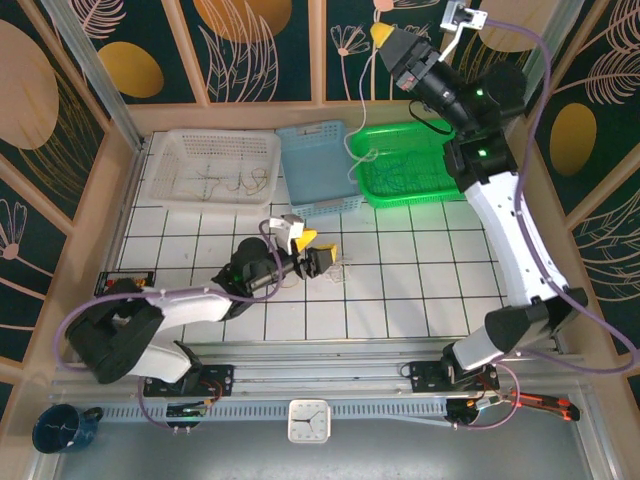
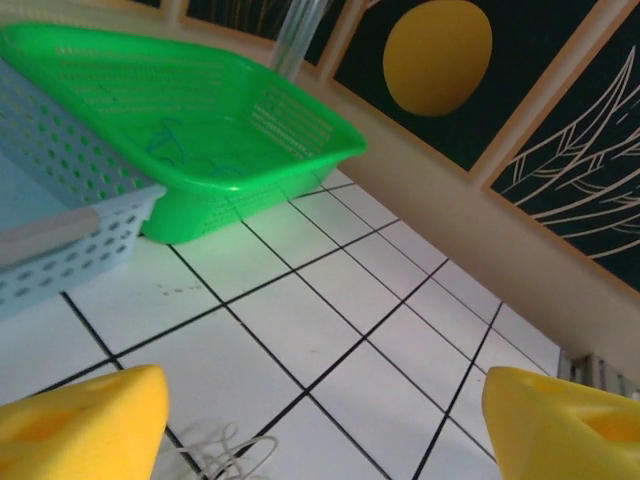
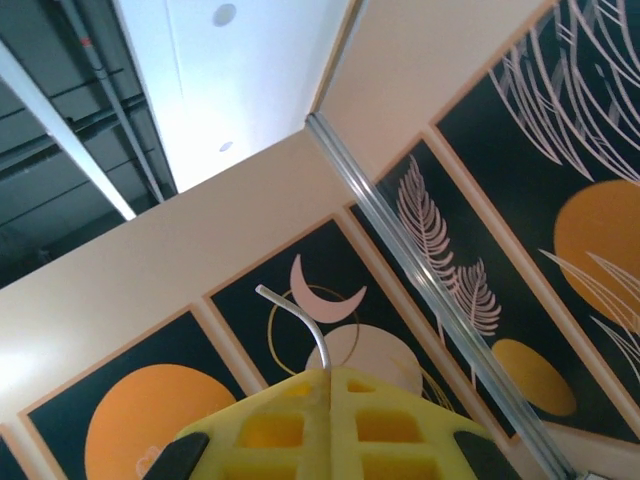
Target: Untangle the cables
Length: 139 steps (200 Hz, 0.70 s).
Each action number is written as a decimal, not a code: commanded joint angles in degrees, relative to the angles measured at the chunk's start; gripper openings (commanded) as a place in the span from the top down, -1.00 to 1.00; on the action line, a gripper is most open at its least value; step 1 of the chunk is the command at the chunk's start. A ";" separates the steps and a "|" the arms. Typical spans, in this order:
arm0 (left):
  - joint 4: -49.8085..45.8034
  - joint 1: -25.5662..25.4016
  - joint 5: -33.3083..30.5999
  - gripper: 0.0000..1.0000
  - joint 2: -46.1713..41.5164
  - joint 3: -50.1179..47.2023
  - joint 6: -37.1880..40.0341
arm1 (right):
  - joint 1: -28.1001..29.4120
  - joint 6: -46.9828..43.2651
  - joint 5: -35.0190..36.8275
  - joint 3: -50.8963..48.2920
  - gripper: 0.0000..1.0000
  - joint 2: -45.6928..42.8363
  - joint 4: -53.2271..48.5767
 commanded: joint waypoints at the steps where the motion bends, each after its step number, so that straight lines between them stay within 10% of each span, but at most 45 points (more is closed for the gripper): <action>1: -5.34 -0.05 -5.07 -0.85 -5.52 -2.46 0.99 | -1.20 1.96 -2.04 0.77 1.00 3.55 4.94; 59: -18.68 0.75 -18.52 -0.98 -18.64 -2.52 -0.55 | -2.37 3.40 -5.10 6.90 1.00 17.69 8.51; 139: -23.50 4.72 -19.64 -0.98 -24.22 1.24 -4.59 | -2.38 4.39 -6.02 -0.93 1.00 33.06 17.03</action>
